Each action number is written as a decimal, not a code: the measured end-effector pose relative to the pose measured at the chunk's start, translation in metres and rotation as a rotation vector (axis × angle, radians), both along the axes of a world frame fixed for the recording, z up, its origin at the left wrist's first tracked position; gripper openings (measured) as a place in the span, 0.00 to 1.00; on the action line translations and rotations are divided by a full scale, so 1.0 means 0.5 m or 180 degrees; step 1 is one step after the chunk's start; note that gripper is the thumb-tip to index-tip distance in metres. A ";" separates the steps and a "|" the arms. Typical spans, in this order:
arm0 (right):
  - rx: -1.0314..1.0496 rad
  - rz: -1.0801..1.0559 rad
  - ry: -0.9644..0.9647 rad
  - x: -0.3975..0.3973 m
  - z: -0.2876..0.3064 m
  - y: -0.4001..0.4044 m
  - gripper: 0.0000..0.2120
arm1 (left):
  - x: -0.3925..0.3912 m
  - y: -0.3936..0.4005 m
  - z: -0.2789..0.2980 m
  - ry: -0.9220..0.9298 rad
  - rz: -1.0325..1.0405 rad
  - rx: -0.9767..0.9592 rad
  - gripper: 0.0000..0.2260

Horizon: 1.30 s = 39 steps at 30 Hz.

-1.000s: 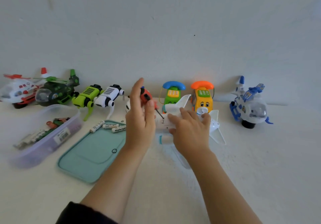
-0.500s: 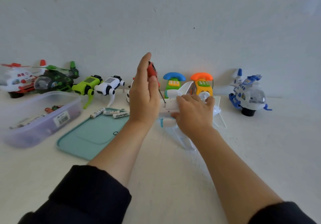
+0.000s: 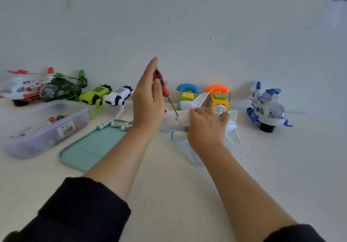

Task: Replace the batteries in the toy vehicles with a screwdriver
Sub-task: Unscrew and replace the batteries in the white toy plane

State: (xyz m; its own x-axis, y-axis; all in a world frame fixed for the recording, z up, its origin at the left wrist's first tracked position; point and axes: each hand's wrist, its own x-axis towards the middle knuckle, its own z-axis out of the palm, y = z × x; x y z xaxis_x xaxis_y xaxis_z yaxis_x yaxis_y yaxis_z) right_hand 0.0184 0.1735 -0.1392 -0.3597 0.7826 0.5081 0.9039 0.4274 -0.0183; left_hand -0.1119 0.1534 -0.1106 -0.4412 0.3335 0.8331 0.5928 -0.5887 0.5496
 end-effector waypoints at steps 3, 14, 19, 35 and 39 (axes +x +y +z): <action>0.0022 -0.0006 0.0061 -0.002 -0.002 0.002 0.11 | 0.009 -0.002 -0.002 0.0636 0.0303 0.0107 0.16; -0.0057 -0.0023 0.0128 -0.008 0.000 0.001 0.12 | 0.014 -0.005 -0.001 0.0756 0.0249 0.0228 0.18; -0.0075 -0.0033 0.0123 -0.007 0.003 0.001 0.12 | 0.011 -0.010 -0.010 0.0688 0.0571 0.0216 0.14; -0.0111 -0.0060 0.0119 -0.008 0.002 -0.004 0.14 | -0.007 -0.005 -0.009 0.0210 0.0142 -0.0304 0.23; -0.0125 -0.0073 0.0127 -0.009 0.002 -0.004 0.14 | -0.001 -0.008 -0.009 0.0567 0.0378 -0.0137 0.26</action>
